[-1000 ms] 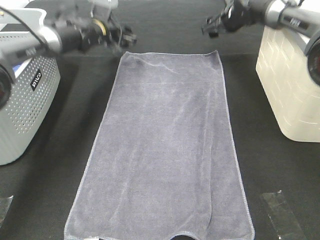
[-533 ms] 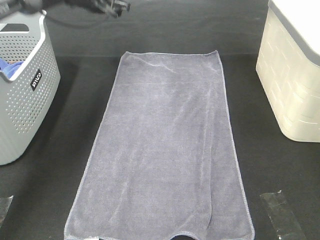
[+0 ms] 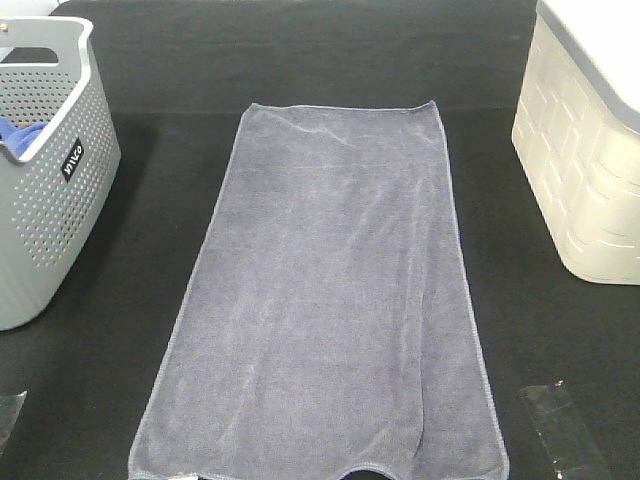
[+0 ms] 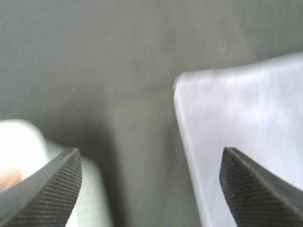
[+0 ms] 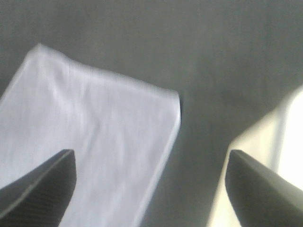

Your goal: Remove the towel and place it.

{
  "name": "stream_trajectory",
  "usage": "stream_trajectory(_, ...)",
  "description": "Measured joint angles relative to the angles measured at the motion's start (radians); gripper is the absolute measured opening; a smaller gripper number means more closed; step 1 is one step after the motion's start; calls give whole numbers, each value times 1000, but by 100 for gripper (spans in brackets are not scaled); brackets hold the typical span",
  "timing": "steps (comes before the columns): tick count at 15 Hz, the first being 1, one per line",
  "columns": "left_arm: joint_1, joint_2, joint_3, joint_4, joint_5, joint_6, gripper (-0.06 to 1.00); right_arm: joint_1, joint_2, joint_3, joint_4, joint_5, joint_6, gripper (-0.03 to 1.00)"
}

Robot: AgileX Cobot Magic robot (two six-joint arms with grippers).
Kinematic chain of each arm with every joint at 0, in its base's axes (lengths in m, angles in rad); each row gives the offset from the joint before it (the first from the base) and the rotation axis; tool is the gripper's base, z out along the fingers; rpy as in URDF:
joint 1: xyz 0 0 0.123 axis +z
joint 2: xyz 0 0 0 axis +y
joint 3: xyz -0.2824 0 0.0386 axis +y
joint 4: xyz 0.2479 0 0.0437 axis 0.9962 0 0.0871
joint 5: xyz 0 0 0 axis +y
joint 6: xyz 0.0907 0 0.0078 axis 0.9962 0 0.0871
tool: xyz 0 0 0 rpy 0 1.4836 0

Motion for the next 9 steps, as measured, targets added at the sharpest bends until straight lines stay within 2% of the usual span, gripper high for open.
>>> stream_trajectory(2, 0, -51, 0, -1, 99, 37, 76, 0, -43, 1, -24, 58, -1, 81)
stream_trajectory(5, 0, -133, 17, -51, 111, 48, 76, 0, -138, 83, -25, 60, 8, 81)
stream_trajectory(7, -1, -262, 125, -88, 111, 56, 76, 0, -262, 255, -25, 61, 8, 81)
stream_trajectory(9, -1, -402, 310, -93, 111, 58, 76, 0, -395, 431, -24, 61, 9, 81)
